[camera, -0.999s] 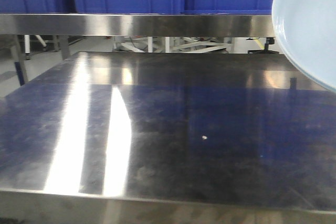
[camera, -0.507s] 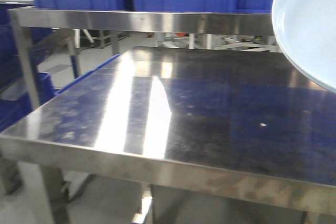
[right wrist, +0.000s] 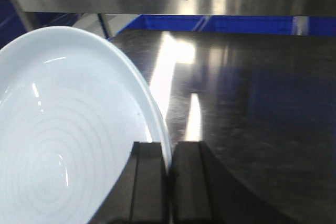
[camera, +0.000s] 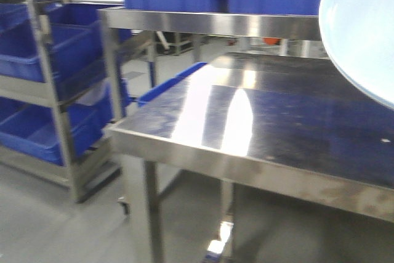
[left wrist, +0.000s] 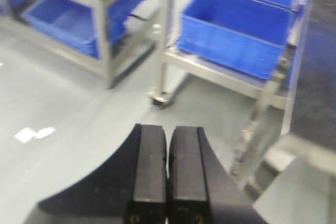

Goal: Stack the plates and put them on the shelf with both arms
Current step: 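Turn the base away from the table holding the stack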

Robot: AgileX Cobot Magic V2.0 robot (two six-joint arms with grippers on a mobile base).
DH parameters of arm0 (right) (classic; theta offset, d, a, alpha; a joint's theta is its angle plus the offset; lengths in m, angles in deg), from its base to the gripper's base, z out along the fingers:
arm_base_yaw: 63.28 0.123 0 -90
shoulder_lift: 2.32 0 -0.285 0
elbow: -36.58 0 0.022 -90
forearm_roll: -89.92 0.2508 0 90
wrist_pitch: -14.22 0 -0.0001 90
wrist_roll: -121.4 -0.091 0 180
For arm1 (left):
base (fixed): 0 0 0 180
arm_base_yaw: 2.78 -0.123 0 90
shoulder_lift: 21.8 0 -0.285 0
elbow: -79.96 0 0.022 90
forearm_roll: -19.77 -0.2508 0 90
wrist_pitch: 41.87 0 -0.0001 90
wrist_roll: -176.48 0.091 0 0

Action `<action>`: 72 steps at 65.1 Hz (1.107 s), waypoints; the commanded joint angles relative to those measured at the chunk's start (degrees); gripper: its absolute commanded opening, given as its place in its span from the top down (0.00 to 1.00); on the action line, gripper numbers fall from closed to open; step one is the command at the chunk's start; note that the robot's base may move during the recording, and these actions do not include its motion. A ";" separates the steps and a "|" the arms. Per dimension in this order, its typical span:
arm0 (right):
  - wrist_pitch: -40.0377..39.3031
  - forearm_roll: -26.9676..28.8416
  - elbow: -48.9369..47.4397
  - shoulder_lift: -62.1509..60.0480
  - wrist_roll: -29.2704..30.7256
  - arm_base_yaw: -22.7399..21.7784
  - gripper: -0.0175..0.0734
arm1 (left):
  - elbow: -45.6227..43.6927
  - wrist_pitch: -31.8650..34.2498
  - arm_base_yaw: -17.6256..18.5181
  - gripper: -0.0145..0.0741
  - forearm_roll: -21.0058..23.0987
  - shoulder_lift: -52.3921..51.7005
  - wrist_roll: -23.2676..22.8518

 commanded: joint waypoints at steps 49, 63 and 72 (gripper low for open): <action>-6.27 -0.25 -1.75 0.11 0.22 -0.31 0.75 | -1.68 4.56 0.41 0.74 -0.04 0.10 -0.39; -6.27 -0.25 -1.75 0.11 0.22 -0.31 0.75 | -1.68 4.56 0.41 0.74 -0.04 0.10 -0.39; -6.27 -0.25 -1.75 0.11 0.22 -0.31 0.75 | -1.68 4.56 0.41 0.74 -0.04 0.10 -0.39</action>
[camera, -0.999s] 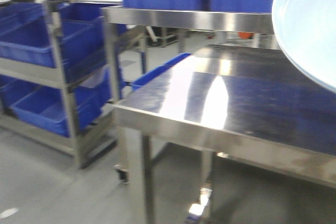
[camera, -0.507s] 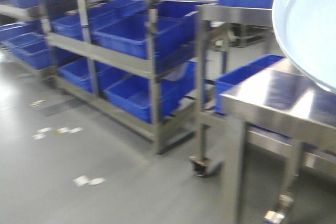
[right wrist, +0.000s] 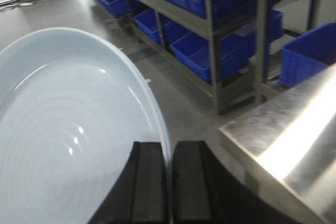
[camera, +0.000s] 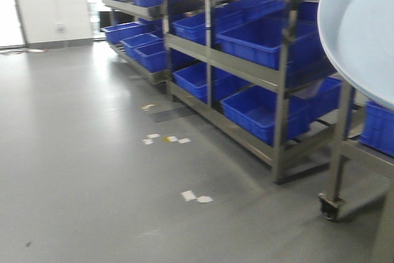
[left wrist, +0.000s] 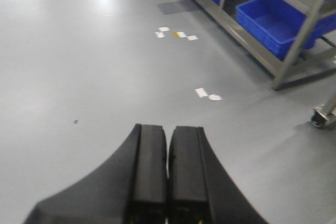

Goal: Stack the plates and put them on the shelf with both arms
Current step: 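Turn the base away from the table holding the stack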

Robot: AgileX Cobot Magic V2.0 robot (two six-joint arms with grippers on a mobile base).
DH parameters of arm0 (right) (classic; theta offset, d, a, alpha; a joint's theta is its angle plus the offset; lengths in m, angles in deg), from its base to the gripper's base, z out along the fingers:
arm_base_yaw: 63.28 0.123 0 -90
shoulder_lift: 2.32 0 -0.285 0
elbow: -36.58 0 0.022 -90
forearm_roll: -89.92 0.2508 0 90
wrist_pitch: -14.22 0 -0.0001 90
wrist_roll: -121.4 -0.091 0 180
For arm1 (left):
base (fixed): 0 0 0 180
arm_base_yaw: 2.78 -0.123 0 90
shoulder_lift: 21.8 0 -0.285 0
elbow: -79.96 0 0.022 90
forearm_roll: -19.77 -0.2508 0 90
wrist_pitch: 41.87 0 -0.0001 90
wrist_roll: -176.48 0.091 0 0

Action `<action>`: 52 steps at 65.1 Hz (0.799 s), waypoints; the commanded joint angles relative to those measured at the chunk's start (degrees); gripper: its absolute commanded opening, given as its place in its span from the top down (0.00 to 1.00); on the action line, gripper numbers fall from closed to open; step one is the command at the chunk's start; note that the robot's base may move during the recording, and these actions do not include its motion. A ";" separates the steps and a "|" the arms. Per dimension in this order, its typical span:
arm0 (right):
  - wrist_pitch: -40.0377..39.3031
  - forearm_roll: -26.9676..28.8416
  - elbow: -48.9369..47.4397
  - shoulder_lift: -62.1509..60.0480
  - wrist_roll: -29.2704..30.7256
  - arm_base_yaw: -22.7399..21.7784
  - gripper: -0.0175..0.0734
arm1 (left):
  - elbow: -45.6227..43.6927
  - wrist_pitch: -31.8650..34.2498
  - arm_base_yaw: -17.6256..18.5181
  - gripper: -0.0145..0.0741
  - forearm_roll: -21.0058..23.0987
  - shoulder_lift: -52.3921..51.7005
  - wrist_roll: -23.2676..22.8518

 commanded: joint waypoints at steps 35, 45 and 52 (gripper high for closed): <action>-6.27 -0.25 -1.75 0.11 0.12 -0.31 0.75 | -1.68 4.56 0.41 0.74 -0.04 0.10 -0.39; -6.27 -0.25 -1.75 0.11 0.12 -0.31 0.75 | -1.68 4.56 0.41 0.74 -0.04 0.10 -0.39; -6.27 -0.25 -1.75 0.11 0.12 -0.31 0.75 | -1.68 4.56 0.41 0.74 -0.04 0.10 -0.39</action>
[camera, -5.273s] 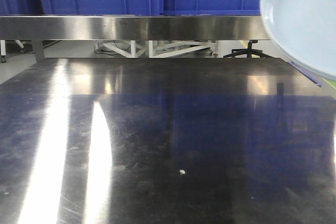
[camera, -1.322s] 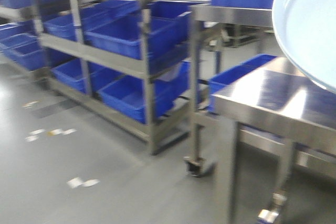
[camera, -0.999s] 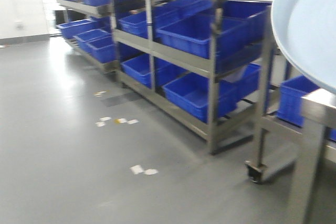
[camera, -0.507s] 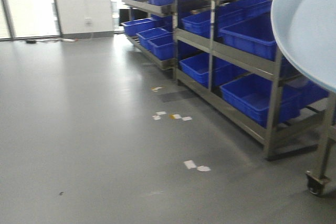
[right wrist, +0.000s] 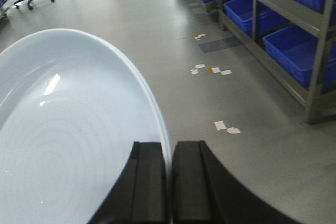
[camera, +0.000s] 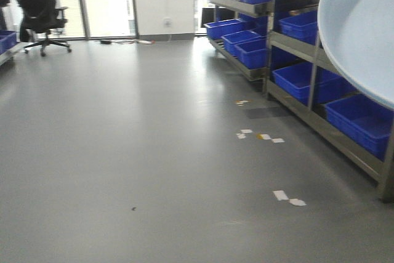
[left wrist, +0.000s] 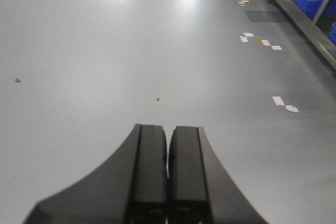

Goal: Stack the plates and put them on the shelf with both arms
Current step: 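Turn the base away from the table holding the stack, then drive the base to the shelf of blue bins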

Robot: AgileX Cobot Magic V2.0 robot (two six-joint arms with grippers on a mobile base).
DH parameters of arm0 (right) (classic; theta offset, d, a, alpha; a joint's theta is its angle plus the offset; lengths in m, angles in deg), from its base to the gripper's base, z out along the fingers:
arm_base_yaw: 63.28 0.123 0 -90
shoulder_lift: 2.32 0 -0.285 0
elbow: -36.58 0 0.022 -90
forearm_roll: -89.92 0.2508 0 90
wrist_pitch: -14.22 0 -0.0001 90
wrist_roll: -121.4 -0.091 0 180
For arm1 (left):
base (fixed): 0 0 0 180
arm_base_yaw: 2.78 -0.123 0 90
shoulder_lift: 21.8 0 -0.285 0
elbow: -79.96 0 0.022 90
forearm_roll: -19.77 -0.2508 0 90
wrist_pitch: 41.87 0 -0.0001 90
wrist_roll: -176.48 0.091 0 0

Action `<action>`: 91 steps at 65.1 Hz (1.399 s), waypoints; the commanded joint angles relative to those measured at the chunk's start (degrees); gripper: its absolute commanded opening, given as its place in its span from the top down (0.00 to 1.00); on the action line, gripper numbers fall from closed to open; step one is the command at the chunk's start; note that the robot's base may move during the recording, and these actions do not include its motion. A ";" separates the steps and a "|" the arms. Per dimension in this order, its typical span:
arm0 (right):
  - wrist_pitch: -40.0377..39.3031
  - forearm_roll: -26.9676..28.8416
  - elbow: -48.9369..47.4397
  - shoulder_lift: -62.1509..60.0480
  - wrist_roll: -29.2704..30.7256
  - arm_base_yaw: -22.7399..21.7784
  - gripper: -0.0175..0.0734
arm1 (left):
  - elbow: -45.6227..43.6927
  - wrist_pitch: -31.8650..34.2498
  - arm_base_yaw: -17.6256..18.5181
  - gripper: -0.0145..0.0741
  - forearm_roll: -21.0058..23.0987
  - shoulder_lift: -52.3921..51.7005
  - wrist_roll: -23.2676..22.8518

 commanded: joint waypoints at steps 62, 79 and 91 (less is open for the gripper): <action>-6.26 -0.25 -1.75 0.11 0.12 -0.24 0.75 | -1.68 4.56 0.41 0.74 -0.04 0.10 -0.39; -6.20 -0.25 -1.75 0.11 0.12 -0.23 0.75 | -1.68 4.56 0.41 0.74 -0.04 0.10 -0.39; -6.20 -0.25 -1.75 0.11 0.12 -0.23 0.75 | -1.68 4.56 0.41 0.74 -0.04 0.10 -0.39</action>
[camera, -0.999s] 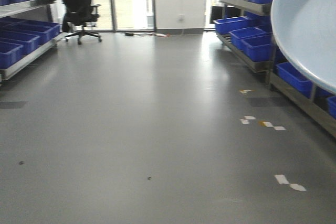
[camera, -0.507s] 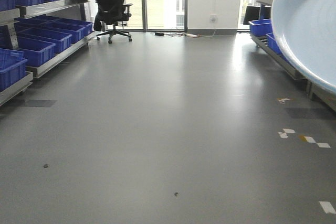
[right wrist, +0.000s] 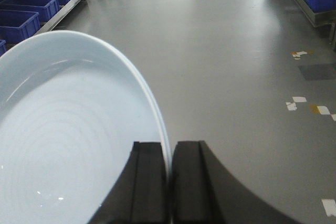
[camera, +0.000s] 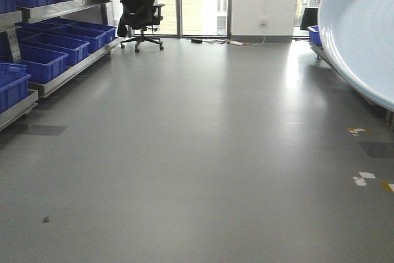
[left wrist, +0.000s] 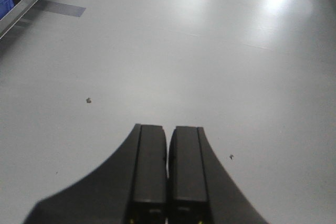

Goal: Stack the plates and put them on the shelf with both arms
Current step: 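Drive the base to the shelf of blue bins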

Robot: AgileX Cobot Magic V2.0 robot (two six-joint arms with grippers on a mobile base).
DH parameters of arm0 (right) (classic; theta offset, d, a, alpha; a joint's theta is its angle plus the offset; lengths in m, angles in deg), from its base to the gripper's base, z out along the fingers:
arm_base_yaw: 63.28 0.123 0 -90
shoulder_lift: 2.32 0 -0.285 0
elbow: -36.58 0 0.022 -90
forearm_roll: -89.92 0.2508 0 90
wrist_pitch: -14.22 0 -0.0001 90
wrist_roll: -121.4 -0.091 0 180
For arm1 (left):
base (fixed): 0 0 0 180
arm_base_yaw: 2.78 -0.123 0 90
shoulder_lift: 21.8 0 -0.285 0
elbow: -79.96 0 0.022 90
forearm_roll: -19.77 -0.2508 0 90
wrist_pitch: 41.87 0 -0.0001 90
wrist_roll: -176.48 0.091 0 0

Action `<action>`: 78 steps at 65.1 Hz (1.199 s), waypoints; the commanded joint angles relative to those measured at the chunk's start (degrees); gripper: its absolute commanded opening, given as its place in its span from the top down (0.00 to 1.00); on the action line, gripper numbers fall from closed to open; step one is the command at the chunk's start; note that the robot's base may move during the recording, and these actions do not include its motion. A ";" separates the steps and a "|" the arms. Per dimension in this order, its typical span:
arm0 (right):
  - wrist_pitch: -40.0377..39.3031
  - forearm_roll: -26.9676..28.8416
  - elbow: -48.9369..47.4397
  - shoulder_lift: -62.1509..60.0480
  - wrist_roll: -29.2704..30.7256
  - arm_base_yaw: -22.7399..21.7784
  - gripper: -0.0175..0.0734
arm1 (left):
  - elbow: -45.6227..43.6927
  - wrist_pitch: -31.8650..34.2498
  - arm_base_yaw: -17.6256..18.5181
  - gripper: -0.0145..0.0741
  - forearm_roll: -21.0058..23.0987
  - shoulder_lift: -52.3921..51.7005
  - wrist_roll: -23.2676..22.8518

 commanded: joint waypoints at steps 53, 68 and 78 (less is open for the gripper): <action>-6.20 -0.25 -1.75 0.11 0.12 -0.23 0.75 | -1.68 4.56 0.41 0.74 -0.04 0.10 -0.39; -6.20 -0.25 -1.75 0.11 0.12 -0.23 0.75 | -1.68 4.56 0.41 0.74 -0.04 0.10 -0.39; -6.20 -0.25 -1.75 0.11 0.12 -0.23 0.75 | -1.68 4.56 0.41 0.74 -0.04 0.10 -0.39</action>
